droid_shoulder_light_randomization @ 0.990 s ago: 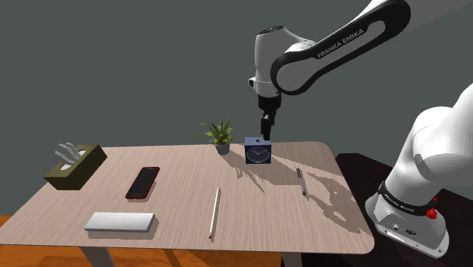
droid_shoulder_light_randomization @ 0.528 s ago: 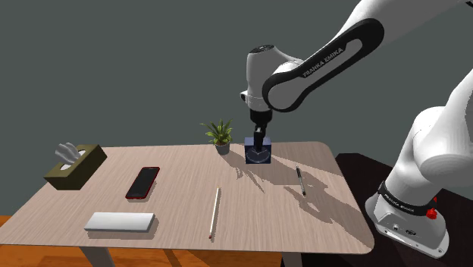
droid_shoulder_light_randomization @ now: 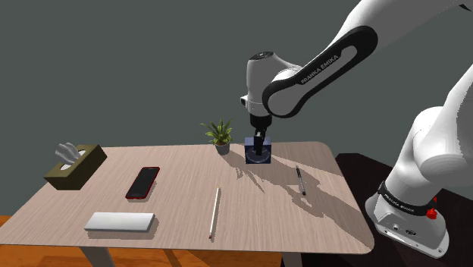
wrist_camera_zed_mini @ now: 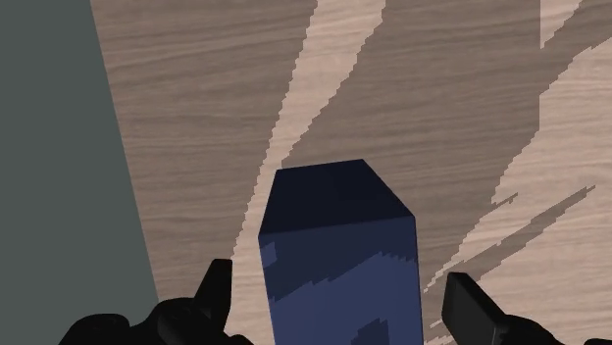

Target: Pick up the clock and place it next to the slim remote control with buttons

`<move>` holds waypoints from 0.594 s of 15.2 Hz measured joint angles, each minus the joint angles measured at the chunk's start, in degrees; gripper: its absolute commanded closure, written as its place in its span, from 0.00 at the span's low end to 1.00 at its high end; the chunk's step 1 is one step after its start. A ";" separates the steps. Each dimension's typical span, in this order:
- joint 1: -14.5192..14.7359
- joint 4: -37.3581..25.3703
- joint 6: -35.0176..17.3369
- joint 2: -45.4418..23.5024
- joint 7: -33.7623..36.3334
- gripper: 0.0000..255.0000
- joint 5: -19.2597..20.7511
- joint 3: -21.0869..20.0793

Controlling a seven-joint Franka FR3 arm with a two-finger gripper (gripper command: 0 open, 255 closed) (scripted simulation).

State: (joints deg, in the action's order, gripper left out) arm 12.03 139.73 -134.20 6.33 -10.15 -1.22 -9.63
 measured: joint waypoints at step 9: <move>0.03 -0.02 -0.01 0.02 0.01 1.00 -0.02 -0.04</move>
State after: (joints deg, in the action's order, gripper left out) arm 12.06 139.71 -134.21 6.35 -10.15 -1.24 -9.67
